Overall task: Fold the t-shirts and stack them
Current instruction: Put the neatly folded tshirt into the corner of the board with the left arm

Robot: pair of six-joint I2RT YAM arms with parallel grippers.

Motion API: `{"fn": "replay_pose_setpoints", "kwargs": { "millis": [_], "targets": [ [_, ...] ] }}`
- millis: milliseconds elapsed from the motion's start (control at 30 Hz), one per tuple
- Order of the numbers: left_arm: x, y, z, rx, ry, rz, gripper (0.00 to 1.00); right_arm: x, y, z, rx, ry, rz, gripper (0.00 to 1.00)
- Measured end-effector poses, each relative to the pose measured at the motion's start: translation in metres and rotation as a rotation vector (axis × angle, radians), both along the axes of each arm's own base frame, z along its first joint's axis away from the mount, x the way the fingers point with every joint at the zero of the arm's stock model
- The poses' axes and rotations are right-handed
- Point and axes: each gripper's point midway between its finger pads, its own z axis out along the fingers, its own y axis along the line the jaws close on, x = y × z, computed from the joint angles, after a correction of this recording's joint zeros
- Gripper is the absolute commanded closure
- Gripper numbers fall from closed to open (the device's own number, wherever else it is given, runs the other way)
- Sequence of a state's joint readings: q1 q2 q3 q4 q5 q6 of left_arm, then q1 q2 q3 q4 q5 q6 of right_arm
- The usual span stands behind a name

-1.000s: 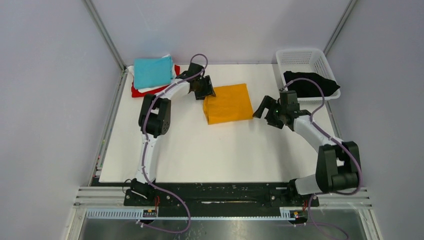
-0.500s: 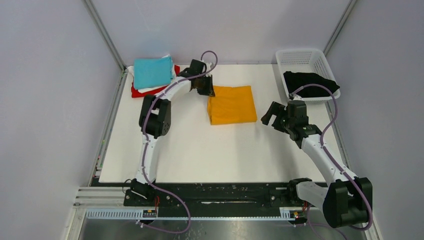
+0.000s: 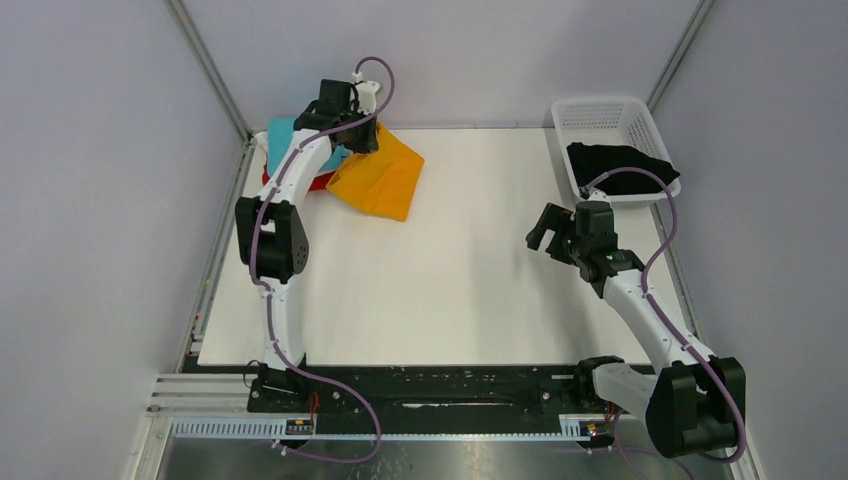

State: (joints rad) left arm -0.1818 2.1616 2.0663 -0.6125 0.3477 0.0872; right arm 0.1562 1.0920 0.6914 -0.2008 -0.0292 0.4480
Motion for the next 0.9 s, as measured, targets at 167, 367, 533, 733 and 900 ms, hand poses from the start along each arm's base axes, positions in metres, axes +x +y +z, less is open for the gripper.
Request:
{"fn": "replay_pose_setpoints", "kwargs": {
  "millis": [167,367,533,733,900],
  "targets": [
    [0.005,0.025,-0.007,0.168,-0.023,0.076,1.0,0.001,-0.005,0.0,-0.02,-0.004,-0.023,0.01],
    [0.019,0.06,-0.002,0.291,-0.075,0.22,1.0,0.002,-0.009,-0.001,-0.034,-0.005,-0.04,0.0],
    [0.035,0.084,0.014,0.343,-0.15,0.333,1.0,0.002,-0.013,-0.003,-0.048,-0.003,-0.056,0.0],
    [0.051,0.101,0.057,0.311,-0.25,0.432,1.0,0.002,-0.016,-0.004,-0.06,-0.001,-0.069,0.0],
    [0.058,0.107,0.078,0.28,-0.302,0.466,1.0,0.002,-0.016,-0.006,-0.063,0.003,-0.071,0.01]
  ]
}}
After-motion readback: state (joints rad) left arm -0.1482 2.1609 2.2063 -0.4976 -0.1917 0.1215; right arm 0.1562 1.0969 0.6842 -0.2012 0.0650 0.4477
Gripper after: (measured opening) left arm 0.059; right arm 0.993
